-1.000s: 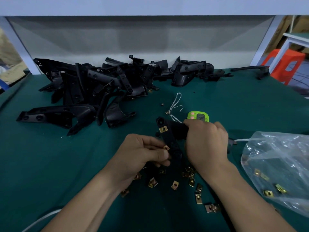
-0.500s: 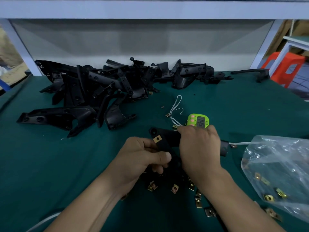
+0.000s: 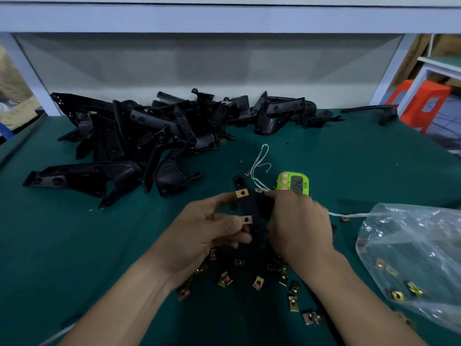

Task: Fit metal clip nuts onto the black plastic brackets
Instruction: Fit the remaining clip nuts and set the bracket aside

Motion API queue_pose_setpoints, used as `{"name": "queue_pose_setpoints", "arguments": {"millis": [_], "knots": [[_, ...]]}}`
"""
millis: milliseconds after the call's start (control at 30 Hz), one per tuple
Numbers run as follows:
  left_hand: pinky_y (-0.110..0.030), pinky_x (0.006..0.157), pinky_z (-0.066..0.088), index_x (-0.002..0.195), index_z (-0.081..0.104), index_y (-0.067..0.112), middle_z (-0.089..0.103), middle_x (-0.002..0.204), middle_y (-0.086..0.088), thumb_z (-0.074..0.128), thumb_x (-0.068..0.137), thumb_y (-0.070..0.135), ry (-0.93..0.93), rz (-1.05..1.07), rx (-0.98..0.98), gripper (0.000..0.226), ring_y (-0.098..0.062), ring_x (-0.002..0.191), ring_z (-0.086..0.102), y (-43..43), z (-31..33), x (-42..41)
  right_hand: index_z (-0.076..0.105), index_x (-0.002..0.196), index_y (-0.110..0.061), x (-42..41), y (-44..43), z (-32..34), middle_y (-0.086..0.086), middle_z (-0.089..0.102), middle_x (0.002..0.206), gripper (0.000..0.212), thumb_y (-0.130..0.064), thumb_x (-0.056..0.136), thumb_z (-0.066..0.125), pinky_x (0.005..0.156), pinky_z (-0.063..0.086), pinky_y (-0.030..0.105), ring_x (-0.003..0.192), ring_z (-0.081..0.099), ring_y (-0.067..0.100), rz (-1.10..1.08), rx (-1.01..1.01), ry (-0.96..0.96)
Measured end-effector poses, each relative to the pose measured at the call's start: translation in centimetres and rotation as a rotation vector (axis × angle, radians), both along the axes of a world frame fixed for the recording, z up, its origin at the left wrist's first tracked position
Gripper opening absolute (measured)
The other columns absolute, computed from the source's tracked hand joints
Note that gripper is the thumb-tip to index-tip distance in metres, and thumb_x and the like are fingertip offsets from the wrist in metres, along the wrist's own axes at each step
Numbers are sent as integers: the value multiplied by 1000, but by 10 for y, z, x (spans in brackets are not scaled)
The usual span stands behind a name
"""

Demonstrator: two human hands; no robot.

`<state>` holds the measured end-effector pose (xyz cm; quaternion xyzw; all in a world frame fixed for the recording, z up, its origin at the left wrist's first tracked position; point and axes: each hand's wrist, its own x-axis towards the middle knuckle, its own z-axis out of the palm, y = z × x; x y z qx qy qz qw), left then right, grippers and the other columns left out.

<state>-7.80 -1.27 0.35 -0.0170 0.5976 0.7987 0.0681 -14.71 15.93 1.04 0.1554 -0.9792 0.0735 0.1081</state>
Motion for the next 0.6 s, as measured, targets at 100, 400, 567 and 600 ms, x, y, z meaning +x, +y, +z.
{"name": "queue_pose_setpoints", "arguments": {"millis": [100, 400, 567, 600], "knots": [[-21, 67, 55, 116, 73, 23, 74, 79, -7, 88, 66, 31, 25, 21, 9, 53, -15, 73, 72, 5, -2, -2, 65, 105, -31, 2, -2, -2, -1, 68, 83, 32, -12, 79, 60, 58, 35, 29, 76, 67, 28, -3, 25, -6], [-30, 74, 57, 136, 51, -2, 70, 100, -22, 71, 82, 15, 38, 16, 61, 59, -27, 80, 69, 11, -3, -2, 62, 96, -30, 4, -8, -3, -3, 67, 83, 19, -17, 82, 63, 58, 33, 30, 78, 67, 27, 15, 45, 44], [-40, 84, 52, 132, 58, 15, 68, 102, -20, 71, 78, 4, 72, 81, 118, 56, -32, 91, 63, 13, -5, -4, 63, 98, -32, 0, -4, -2, -4, 66, 78, 29, -12, 78, 62, 57, 30, 30, 74, 66, 25, 17, 41, 104], [-36, 81, 55, 128, 62, 19, 70, 98, -17, 71, 78, 2, 77, 87, 75, 54, -30, 88, 65, 13, -4, -3, 63, 95, -32, 0, -4, -2, -5, 66, 76, 26, -13, 77, 64, 56, 29, 29, 70, 64, 24, 16, 64, 123]]}}
